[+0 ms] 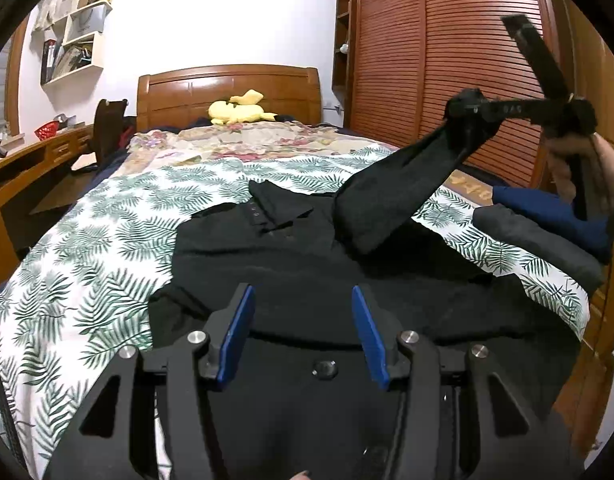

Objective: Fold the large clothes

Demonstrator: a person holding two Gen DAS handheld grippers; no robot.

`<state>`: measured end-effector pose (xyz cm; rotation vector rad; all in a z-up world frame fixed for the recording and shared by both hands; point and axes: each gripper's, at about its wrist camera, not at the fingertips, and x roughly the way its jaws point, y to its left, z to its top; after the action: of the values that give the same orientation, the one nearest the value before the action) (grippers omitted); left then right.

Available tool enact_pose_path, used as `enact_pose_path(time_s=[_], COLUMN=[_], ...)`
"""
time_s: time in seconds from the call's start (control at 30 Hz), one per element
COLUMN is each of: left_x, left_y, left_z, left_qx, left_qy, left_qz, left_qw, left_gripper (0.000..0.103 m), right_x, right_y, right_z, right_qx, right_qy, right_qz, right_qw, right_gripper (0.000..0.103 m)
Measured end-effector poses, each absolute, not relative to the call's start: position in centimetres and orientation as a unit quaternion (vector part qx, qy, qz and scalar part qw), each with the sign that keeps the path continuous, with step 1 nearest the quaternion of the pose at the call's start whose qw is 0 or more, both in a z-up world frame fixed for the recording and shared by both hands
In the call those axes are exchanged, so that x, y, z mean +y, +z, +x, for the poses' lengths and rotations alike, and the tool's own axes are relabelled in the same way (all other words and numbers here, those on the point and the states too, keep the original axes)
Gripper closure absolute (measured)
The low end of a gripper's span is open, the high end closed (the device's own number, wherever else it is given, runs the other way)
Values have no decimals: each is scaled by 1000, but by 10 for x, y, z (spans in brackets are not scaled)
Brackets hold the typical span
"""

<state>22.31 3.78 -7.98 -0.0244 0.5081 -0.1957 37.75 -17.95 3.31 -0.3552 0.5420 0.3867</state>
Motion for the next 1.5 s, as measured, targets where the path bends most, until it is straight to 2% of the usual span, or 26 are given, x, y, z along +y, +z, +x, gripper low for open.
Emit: enact_pose_path(time_s=[0.4, 0.67, 1.0, 1.1, 1.17, 1.2, 1.23, 1.5], left_x=[76, 105, 135, 142, 148, 149, 151, 155], left_y=[-76, -70, -81, -84, -84, -84, -84, -86], left_z=[195, 171, 161, 156, 152, 151, 150, 150], left_qx=[245, 232, 247, 252, 251, 250, 250, 252], left_qy=[-70, -54, -28, -19, -15, -14, -12, -15], left_qz=[-11, -15, -19, -19, -21, -22, -23, -30], left_qw=[967, 971, 968, 967, 968, 968, 968, 967], left_gripper=[53, 53, 53, 53, 53, 53, 53, 53], right_x=[-88, -45, -30, -37, -39, -39, -39, -39], right_y=[39, 10, -13, -21, -27, -30, -31, -25], right_z=[309, 278, 253, 248, 240, 235, 230, 200], right_qx=[235, 278, 304, 318, 325, 324, 323, 302], right_qy=[314, 391, 401, 400, 405, 404, 404, 420], right_qz=[-193, -166, -162, -151, -150, -154, -157, -177], right_qw=[899, 862, 849, 846, 842, 841, 841, 837], right_gripper=[100, 100, 98, 90, 75, 60, 52, 51])
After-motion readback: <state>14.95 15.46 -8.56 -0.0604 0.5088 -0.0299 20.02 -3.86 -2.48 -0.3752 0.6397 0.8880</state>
